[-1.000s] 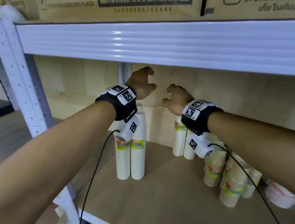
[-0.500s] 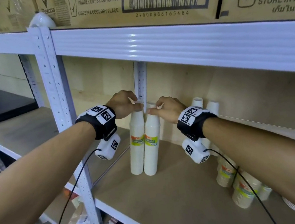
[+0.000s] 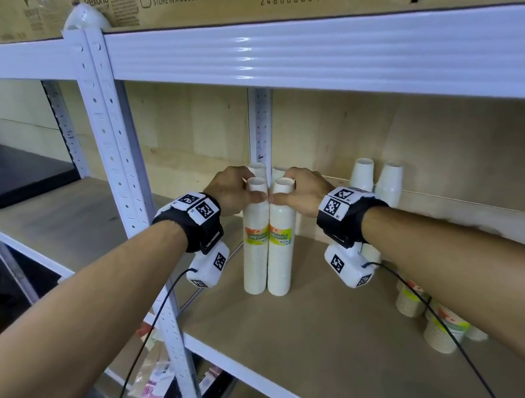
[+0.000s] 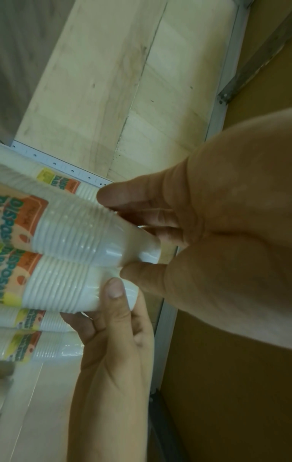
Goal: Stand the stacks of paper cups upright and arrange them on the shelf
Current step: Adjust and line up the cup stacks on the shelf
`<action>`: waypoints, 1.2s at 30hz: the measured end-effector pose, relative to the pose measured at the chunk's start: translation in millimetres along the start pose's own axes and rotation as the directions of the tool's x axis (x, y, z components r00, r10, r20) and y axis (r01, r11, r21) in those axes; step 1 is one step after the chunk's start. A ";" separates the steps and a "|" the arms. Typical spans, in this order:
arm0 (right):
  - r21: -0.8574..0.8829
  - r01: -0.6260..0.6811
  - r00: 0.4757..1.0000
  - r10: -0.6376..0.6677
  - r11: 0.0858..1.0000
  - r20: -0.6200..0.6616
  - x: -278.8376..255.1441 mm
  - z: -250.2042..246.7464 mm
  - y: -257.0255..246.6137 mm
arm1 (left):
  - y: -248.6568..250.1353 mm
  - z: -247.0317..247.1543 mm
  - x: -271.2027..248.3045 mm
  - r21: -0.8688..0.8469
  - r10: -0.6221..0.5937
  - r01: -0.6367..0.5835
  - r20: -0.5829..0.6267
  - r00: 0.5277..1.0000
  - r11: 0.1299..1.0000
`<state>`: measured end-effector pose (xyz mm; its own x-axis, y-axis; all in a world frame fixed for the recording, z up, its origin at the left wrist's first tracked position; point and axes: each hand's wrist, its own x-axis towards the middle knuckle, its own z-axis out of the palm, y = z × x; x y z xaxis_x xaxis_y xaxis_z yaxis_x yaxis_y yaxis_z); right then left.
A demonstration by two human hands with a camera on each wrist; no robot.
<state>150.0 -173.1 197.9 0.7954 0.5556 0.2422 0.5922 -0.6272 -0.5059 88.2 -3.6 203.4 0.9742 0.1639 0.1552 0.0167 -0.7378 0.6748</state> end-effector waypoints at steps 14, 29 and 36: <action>-0.045 -0.058 0.998 0.058 0.997 0.011 -12.2 -21.4 1.2 | 15.0 3.2 -2.1 -0.019 0.044 -0.044 0.031 0.999 0.999; -0.131 -0.296 0.948 0.274 0.946 -0.162 -25.9 -83.4 71.1 | 75.4 43.0 34.3 -0.092 0.190 -0.178 0.146 0.971 0.980; -0.159 -0.358 0.922 0.322 0.920 -0.215 -39.4 -103.5 101.6 | 96.7 74.0 65.1 -0.038 0.269 -0.266 0.176 0.947 0.963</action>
<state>192.2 -315.2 222.6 0.9516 0.1930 0.2390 0.2807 -0.8626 -0.4209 169.9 -112.7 225.4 0.9666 -0.1583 0.2016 -0.2521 -0.7294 0.6359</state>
